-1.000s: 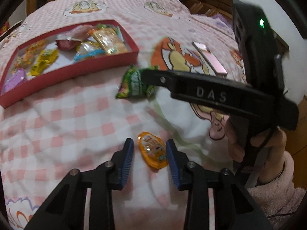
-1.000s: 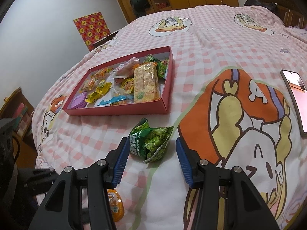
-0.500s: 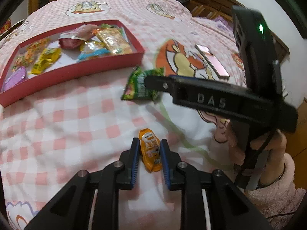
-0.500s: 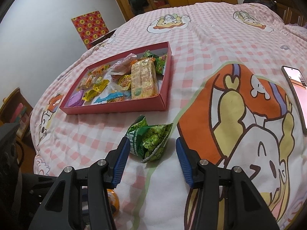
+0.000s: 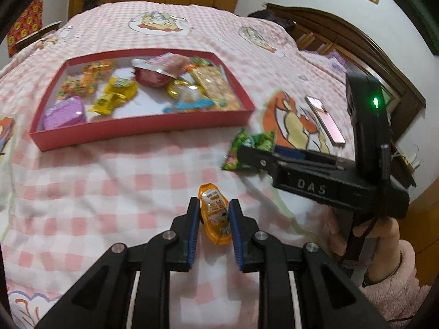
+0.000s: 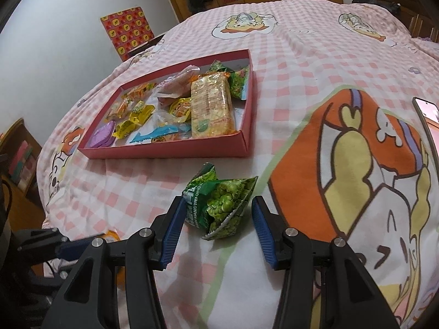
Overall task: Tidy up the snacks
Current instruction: 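Close the left tool on the orange jelly cup while the right tool grasps the green pea bag, then carry the jelly cup in the left tool into the box while the right tool carries the pea bag there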
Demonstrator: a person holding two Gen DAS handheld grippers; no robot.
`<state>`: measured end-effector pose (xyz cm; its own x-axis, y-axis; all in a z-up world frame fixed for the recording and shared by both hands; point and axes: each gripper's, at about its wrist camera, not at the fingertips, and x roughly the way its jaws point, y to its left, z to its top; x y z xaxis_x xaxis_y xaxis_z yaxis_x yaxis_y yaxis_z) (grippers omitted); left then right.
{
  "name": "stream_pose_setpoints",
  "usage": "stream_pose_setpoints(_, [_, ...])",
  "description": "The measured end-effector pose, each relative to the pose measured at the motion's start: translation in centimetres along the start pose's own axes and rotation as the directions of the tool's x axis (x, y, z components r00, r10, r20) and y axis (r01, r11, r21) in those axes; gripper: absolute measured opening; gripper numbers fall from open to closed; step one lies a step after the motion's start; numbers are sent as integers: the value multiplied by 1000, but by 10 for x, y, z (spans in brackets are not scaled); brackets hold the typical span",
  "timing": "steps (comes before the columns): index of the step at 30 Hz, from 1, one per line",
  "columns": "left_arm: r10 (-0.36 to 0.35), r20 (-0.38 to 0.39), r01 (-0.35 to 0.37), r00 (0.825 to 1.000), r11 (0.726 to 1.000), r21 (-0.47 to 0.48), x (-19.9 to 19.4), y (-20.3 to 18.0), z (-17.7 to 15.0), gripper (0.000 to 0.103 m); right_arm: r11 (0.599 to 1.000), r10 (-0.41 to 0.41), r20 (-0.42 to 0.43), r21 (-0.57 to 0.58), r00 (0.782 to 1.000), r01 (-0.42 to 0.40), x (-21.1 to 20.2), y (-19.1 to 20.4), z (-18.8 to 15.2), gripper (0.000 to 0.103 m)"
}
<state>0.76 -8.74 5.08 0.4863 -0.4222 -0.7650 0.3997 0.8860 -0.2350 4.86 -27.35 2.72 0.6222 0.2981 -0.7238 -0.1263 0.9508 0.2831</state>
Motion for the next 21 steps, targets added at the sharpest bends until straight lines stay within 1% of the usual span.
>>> stream_pose_setpoints(3, [12, 12, -11, 1000, 1000, -23, -3, 9, 2, 22, 1000, 4, -1, 0, 1000, -4, 4, 3, 1, 51])
stream_pose_setpoints(7, [22, 33, -21, 999, 998, -51, -8, 20, 5, 22, 999, 32, 3, 17, 999, -32, 3, 2, 0, 40])
stream_pose_setpoints(13, [39, 58, -35, 998, 997, -73, -14, 32, 10, 22, 1000, 31, 25, 3, 999, -31, -9, 8, -2, 32])
stream_pose_setpoints(21, [53, 93, -45, 994, 995, -88, -24, 41, 18, 22, 998, 53, 42, -40, 998, -51, -25, 25, -2, 32])
